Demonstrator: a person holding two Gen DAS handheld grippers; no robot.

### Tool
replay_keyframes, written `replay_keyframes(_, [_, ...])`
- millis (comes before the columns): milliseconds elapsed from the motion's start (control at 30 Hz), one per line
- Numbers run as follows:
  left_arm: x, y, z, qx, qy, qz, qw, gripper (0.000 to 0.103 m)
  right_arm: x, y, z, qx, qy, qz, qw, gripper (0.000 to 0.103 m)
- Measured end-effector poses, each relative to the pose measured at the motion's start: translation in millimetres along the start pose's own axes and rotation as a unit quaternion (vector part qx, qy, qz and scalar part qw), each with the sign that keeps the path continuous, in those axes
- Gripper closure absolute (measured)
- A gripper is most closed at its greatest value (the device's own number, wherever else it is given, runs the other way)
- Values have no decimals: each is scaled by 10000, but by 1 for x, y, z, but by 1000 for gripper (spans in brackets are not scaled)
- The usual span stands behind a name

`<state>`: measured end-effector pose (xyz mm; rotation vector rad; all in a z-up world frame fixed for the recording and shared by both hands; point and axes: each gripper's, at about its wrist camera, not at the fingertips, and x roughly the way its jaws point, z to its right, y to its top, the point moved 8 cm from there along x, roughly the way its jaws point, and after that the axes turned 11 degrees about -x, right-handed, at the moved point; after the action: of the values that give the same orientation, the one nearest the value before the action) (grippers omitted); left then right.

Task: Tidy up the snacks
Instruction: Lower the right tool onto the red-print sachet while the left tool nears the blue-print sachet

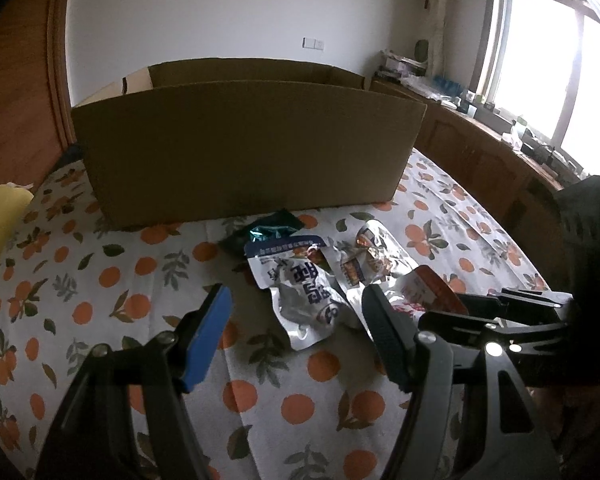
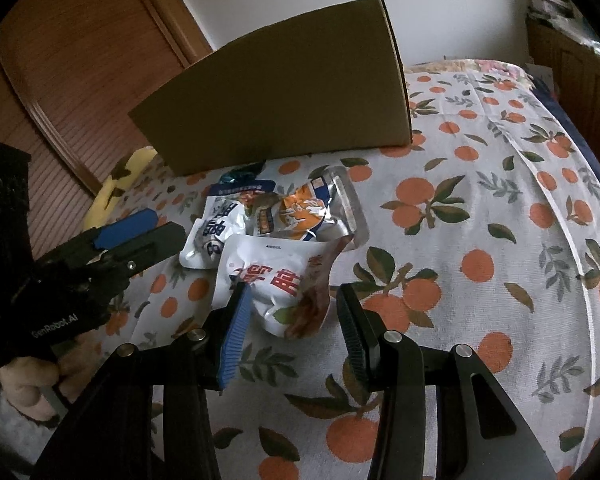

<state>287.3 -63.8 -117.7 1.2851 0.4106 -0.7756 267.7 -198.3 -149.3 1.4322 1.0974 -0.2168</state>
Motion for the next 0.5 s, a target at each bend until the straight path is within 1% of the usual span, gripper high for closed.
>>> replay_keyframes(33, [1,0,1,23,10,-9,10000,35,0,0,1,13,-7,4,10000,70])
replay_keyframes(67, [2,1,2,37,14,-20,10000,35,-1,0,2,28,-20,22,10000,74])
replay_keyframes(100, [4,2,4,48,23,-48,10000,35,-2,-1,3,34,-7,27,10000,82])
replay_keyframes(200, [8,4,7,67,14,-106,9999,35,-5,-3,4,8,20,54,10000,96])
replay_keyframes(233, [11,4,8,86,9,-134,9999,35,-7,-3,4,-17,13,74,10000,99])
replay_keyframes(300, [15,5,10,109,41,-174,9998,35,-12,-4,6,-53,-19,125,9999,101])
replay_keyframes(400, [22,7,11,123,120,-238,9996,35,-25,-4,14,-106,-178,236,9995,101])
replay_keyframes(500, [28,7,11,142,204,-299,9992,35,-32,-6,26,-42,-314,273,9991,101])
